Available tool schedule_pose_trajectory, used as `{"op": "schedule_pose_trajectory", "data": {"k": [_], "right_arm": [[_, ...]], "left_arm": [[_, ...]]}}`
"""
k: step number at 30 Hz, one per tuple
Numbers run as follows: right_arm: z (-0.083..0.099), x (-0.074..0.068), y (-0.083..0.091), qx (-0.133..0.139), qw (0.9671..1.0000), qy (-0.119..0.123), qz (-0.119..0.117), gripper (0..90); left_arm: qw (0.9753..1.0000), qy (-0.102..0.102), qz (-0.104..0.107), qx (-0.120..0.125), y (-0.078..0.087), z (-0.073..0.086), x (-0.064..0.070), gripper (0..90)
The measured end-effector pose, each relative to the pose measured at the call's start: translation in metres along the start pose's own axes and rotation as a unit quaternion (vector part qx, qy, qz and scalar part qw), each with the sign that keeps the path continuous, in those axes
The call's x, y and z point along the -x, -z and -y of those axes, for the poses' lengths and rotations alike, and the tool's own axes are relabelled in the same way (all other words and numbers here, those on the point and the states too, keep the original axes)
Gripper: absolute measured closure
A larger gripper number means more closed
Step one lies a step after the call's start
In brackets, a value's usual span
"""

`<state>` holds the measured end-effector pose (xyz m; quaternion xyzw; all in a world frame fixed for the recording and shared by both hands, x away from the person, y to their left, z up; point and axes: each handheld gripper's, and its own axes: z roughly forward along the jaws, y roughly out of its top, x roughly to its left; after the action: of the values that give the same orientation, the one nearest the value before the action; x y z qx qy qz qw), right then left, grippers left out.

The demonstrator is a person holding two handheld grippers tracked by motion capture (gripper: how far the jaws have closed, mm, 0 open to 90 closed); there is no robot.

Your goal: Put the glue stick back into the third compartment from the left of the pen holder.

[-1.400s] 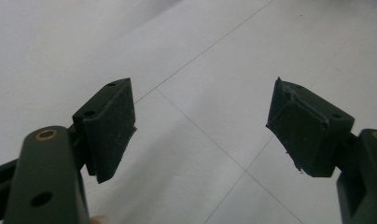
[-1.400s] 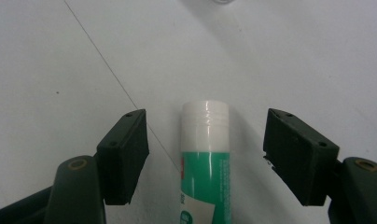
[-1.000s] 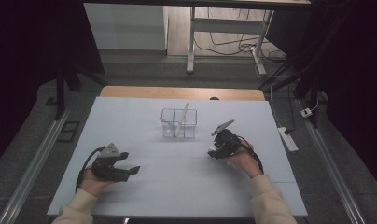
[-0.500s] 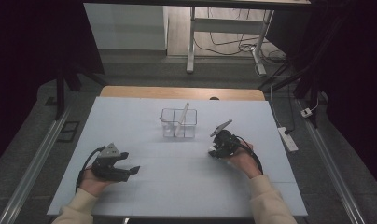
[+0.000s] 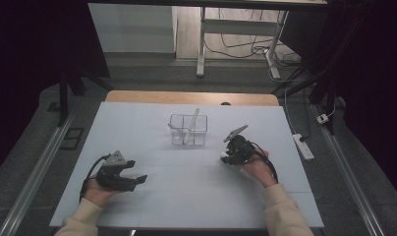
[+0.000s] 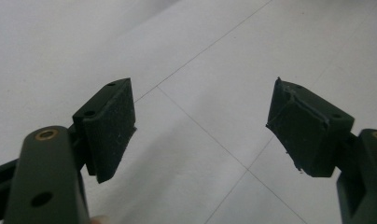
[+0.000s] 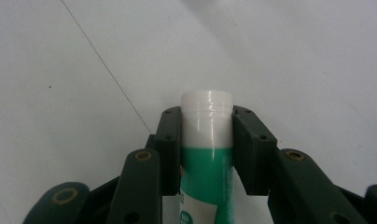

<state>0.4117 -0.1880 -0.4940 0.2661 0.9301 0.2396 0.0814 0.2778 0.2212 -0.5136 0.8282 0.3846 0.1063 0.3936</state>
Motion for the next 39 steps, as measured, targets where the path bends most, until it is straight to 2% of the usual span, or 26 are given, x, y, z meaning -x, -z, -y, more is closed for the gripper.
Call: {"op": "schedule_pose_trajectory", "data": {"k": [13, 28, 33, 39], "right_arm": [[-0.001, 0.005, 0.018, 0.038, 0.9992, -0.007, 0.009, 64.7], [-0.001, 0.007, 0.034, 0.076, 0.9969, -0.018, 0.015, 64.6], [-0.001, 0.008, 0.039, 0.088, 0.9956, -0.025, 0.020, 64.6], [-0.001, 0.009, 0.048, 0.125, 0.9913, -0.036, 0.017, 64.7]], "left_arm": [[1.0000, -0.001, 0.000, -0.001, 0.000, 0.000, 0.000, 23.3], [1.0000, -0.001, 0.001, -0.001, 0.000, 0.000, 0.000, 23.3], [1.0000, -0.001, 0.001, -0.001, 0.000, 0.000, 0.000, 23.3], [1.0000, -0.001, 0.001, -0.001, 0.000, 0.000, 0.000, 23.3]]}}
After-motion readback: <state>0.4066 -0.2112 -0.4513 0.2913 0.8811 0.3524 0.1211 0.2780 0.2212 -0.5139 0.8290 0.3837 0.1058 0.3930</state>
